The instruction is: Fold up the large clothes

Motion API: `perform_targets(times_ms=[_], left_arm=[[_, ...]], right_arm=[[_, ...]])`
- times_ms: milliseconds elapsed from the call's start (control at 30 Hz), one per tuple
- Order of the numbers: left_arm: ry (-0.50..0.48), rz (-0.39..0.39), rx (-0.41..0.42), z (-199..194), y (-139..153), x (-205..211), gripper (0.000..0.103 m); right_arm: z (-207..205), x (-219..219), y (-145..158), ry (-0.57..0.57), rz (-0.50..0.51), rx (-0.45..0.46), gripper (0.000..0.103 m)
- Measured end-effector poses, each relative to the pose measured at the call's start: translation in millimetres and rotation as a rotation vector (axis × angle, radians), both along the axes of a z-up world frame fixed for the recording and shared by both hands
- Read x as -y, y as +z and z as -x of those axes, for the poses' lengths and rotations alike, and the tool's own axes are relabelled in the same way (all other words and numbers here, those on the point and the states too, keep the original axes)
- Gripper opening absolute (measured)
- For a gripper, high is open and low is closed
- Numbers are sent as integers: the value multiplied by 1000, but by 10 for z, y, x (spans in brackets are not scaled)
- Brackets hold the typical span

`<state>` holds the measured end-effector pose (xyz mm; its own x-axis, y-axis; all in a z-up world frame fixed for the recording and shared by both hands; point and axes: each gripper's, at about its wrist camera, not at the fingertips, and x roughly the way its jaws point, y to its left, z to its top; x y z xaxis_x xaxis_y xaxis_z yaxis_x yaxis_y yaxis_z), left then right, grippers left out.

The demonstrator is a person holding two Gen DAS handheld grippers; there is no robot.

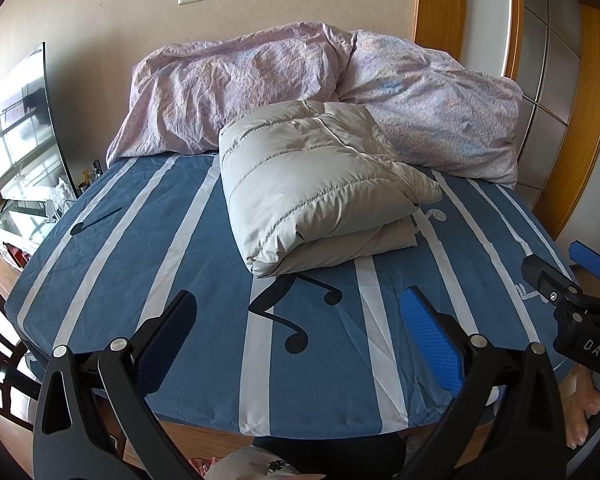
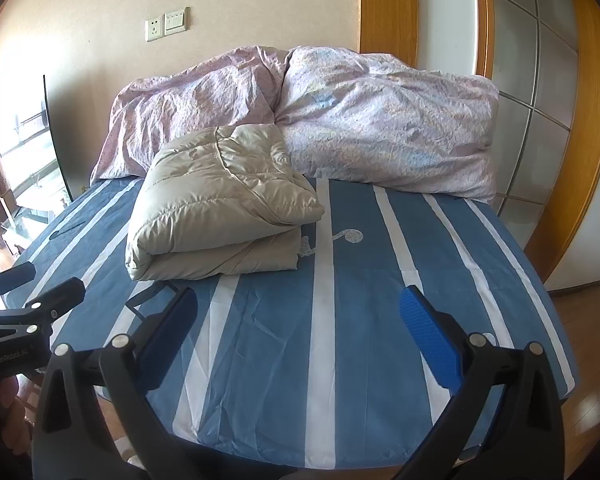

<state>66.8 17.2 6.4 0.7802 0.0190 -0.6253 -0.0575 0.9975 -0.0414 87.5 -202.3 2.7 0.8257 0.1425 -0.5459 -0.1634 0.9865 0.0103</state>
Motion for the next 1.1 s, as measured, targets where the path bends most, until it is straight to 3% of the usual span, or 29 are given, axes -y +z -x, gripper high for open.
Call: perform_targets(times_ms=[1100], left_arm=[[-6,4,1,-15,-12,42,102]], right_arm=[[-45,44,-4,-9,0,-6,101]])
